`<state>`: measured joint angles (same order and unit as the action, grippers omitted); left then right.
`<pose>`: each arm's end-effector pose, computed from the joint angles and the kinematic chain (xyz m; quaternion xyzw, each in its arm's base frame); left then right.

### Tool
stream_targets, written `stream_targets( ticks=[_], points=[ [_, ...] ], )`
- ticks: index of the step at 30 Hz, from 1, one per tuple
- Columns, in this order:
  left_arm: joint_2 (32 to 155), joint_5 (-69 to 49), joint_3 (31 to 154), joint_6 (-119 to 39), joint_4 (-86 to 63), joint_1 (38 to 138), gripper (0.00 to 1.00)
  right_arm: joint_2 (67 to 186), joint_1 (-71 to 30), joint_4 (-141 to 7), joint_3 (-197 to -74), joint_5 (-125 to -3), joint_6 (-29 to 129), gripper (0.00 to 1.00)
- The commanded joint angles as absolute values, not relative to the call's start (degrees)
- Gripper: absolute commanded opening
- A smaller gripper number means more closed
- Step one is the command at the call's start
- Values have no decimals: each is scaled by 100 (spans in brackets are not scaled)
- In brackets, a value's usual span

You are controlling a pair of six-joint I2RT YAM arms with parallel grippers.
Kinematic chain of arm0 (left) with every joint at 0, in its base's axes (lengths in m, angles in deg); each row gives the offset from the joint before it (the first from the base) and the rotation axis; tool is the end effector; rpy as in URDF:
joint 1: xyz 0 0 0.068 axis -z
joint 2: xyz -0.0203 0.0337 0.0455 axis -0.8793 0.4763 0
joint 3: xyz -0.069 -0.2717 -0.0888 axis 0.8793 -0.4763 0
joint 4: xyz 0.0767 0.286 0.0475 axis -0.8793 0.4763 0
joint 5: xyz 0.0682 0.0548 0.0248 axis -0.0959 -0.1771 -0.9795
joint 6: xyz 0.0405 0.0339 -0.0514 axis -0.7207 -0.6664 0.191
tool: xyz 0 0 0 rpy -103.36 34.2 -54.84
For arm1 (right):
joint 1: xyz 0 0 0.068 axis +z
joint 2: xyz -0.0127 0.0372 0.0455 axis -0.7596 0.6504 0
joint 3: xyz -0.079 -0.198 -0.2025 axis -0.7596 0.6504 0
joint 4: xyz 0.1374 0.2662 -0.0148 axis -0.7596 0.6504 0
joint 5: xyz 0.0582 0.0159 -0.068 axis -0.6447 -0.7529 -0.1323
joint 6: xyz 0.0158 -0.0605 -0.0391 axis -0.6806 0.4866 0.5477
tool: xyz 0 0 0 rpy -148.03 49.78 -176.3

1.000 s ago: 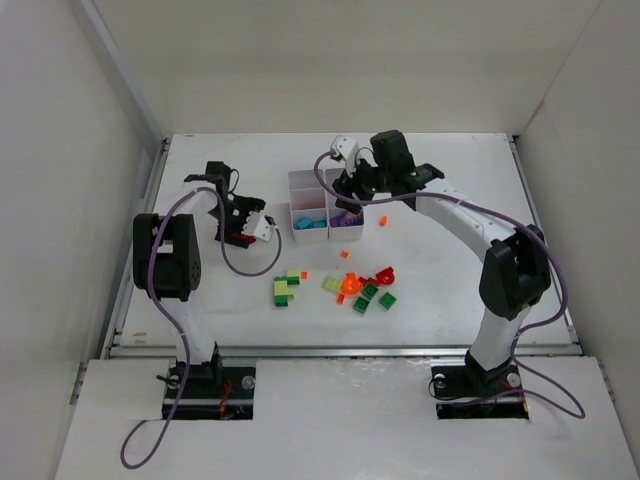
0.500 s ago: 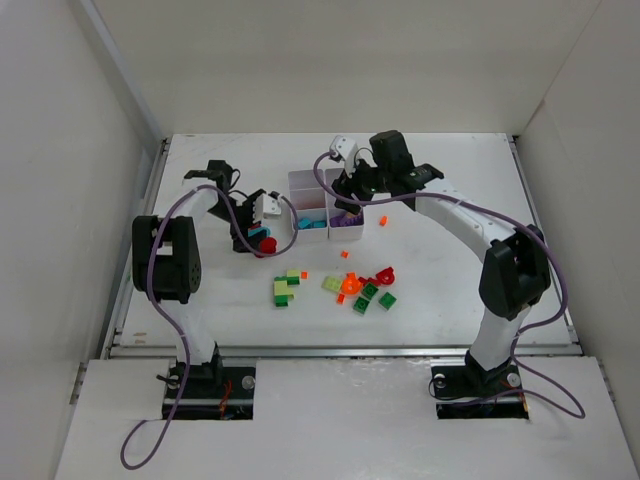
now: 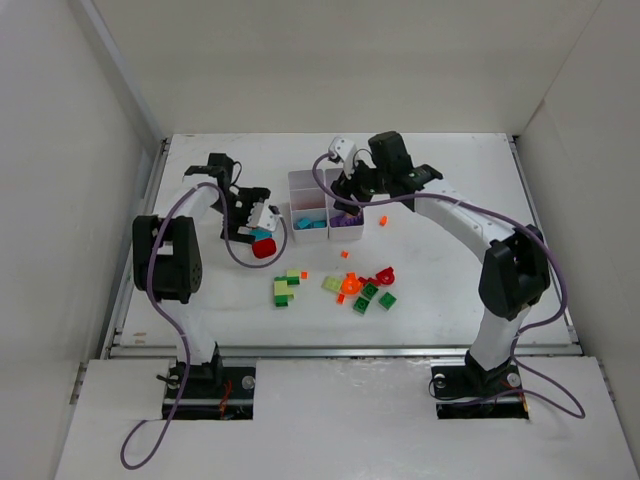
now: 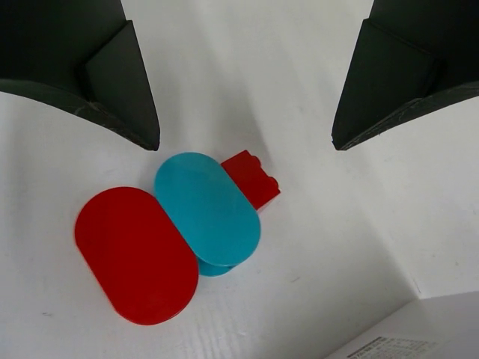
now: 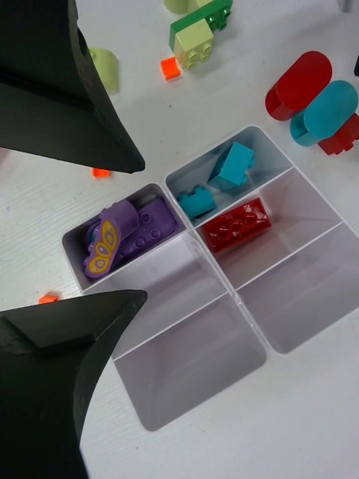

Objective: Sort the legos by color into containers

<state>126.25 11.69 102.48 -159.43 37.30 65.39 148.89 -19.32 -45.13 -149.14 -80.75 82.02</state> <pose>0.4267 -0.0595 0.1910 0.8129 0.5020 -0.0430 0.2921 0.4057 0.2645 0.2992 -0.4895 0.7313 0.2067 0.4276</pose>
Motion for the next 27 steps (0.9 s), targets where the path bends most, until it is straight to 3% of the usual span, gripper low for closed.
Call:
stream_targets(
  ticks=[1,7,14,18,19,24,27],
  points=[
    [12725,969,10277,-16989,3597,6674,100,14697,-1831,-4610,-14978,-8203,8157,70],
    [12725,451,9831,-18420,3581,6832,100,14697,-1831,-4610,-14925,-8150,8157,70],
    [12857,55,9855,-18809,3272,7061,98,14697,-1831,-4549,-14978,-8150,8157,70],
    [13041,-200,9987,-18880,3333,7061,87,14697,-1831,-4496,-14978,-8098,8157,70],
    [13042,-200,9987,-18880,3447,7061,77,14697,-1831,-4496,-14978,-8098,8157,70],
    [12796,-139,9707,-18827,3641,7061,50,14697,-1831,-4496,-14978,-8098,8157,70],
    [12621,-139,9434,-18688,3694,7061,44,14697,-1831,-4496,-14978,-8098,8157,70]
  ],
)
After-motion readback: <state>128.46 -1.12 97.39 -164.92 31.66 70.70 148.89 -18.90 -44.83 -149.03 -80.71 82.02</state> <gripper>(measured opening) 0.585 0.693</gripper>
